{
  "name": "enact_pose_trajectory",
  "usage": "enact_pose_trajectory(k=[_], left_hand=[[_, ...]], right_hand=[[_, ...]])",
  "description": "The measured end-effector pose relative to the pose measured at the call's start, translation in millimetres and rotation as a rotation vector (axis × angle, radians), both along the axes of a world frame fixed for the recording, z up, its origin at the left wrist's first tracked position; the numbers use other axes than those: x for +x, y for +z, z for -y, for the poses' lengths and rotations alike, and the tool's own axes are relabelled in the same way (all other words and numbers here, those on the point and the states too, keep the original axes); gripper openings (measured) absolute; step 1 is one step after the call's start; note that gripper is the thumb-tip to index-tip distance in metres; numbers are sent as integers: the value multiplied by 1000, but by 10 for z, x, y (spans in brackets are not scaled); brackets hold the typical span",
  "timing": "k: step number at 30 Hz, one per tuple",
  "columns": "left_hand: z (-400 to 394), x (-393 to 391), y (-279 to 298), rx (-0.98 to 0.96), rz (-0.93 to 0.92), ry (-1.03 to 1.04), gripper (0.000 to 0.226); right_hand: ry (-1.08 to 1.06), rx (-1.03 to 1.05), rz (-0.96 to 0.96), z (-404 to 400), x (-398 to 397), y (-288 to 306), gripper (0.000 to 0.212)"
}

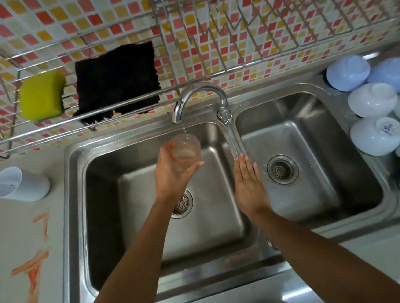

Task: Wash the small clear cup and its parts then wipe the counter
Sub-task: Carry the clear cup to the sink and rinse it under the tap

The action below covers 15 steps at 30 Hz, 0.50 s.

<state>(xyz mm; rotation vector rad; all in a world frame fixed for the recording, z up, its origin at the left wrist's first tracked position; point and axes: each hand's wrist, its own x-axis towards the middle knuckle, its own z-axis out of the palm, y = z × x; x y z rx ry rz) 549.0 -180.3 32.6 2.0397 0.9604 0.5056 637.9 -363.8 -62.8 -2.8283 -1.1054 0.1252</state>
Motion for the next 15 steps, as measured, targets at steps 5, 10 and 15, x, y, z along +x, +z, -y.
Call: enact_pose_trajectory(k=[5,10,15], left_hand=[[18,-140,-101,1,13,35,86],[89,-265,-162,26,-72,-6,88],[181,-437,-282,-11,-88,10,88]], right_hand=[[-32,-11,-22,-21,10,13,69],[1,-81,-23,-33,10,50,68],[32,-94,-14,-27,4,70,70]])
